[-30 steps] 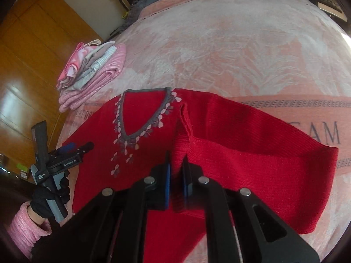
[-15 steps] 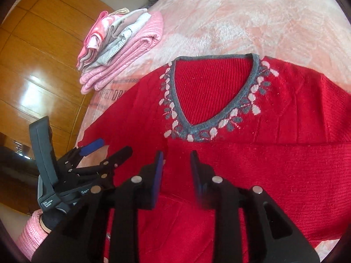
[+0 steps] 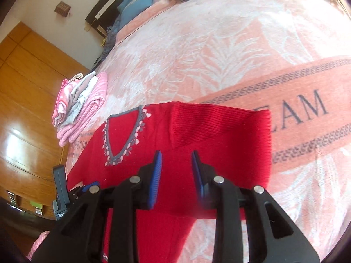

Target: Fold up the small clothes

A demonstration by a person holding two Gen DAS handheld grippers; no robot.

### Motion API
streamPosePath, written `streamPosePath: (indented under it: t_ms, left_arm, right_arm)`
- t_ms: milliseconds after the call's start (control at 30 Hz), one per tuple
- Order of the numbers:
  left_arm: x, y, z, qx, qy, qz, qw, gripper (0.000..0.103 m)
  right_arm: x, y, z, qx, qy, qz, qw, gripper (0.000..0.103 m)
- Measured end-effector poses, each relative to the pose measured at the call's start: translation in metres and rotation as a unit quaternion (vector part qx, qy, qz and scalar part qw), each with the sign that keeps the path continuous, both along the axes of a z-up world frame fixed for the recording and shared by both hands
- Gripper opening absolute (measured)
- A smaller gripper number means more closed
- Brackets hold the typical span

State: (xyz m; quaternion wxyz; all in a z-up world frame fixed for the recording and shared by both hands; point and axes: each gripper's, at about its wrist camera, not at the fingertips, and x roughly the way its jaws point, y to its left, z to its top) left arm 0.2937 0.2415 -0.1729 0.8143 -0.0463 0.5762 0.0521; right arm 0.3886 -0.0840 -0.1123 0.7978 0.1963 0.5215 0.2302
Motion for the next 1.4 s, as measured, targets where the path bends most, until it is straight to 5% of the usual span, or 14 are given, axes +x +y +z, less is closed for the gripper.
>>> streamPosePath:
  t_ms: [167,267,467,767,1033,1267,1400]
  left_arm:
    - [0.003,-0.027,0.005,-0.016,-0.007,-0.026,0.9995,0.098]
    - [0.004,-0.04,0.006,-0.027,-0.008,-0.031,0.9991,0.08]
    - [-0.003,-0.037,0.024,-0.005,-0.059,-0.015,0.9981,0.005]
    - [0.0,0.018,0.066,-0.055,-0.128,0.03,0.9898,0.003]
    - [-0.001,0.093,0.095,-0.021,-0.168,0.102,0.9803,0.003]
    - [-0.002,0.146,0.07,-0.019,-0.15,0.139,0.9787,0.003]
    - [0.001,0.147,0.044,-0.002,-0.12,0.134,0.9837,0.004]
  right_arm:
    - [-0.008,-0.025,-0.01,-0.012,0.006,-0.012,1.0,0.033]
    - [-0.012,-0.033,-0.013,-0.014,0.007,-0.015,1.0,0.033]
    - [-0.015,-0.044,-0.014,-0.019,0.008,-0.026,0.999,0.034]
    - [-0.011,-0.042,-0.016,-0.018,0.011,-0.037,0.999,0.035]
    - [-0.006,-0.028,-0.026,0.009,0.032,-0.024,0.999,0.044]
    - [-0.005,-0.003,-0.038,0.031,0.052,0.0,0.998,0.044]
    - [-0.005,0.021,-0.058,-0.052,0.084,0.014,0.995,0.035]
